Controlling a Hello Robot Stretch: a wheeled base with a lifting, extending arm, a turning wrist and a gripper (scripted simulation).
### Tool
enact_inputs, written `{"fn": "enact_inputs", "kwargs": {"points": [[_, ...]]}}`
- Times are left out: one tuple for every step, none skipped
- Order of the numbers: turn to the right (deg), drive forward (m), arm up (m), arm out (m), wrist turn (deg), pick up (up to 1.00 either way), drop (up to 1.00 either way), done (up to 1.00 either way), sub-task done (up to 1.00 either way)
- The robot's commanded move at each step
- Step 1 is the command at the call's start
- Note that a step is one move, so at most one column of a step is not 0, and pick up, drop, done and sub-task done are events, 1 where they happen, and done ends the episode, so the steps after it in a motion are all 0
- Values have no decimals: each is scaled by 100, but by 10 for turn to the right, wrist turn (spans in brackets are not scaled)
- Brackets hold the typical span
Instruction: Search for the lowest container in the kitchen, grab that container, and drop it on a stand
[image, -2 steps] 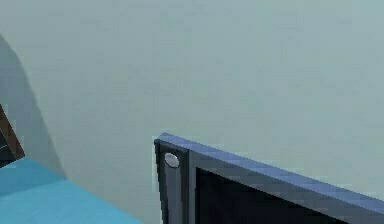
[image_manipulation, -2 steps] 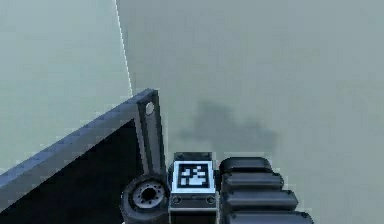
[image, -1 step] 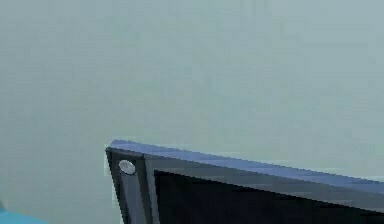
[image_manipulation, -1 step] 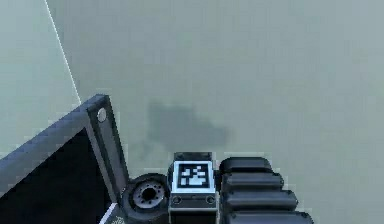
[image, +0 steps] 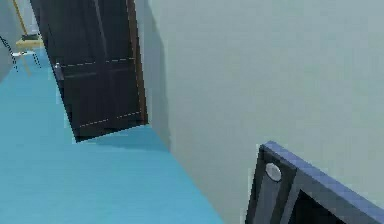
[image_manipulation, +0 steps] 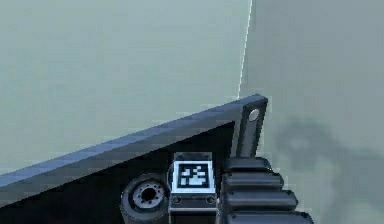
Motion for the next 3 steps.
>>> {"fn": "enact_inputs", "kwargs": {"points": [[-450,0,0,0,0,0,0,0,0],[-330,0,0,0,0,0,0,0,0],[450,0,0,0,0,0,0,0,0]]}}
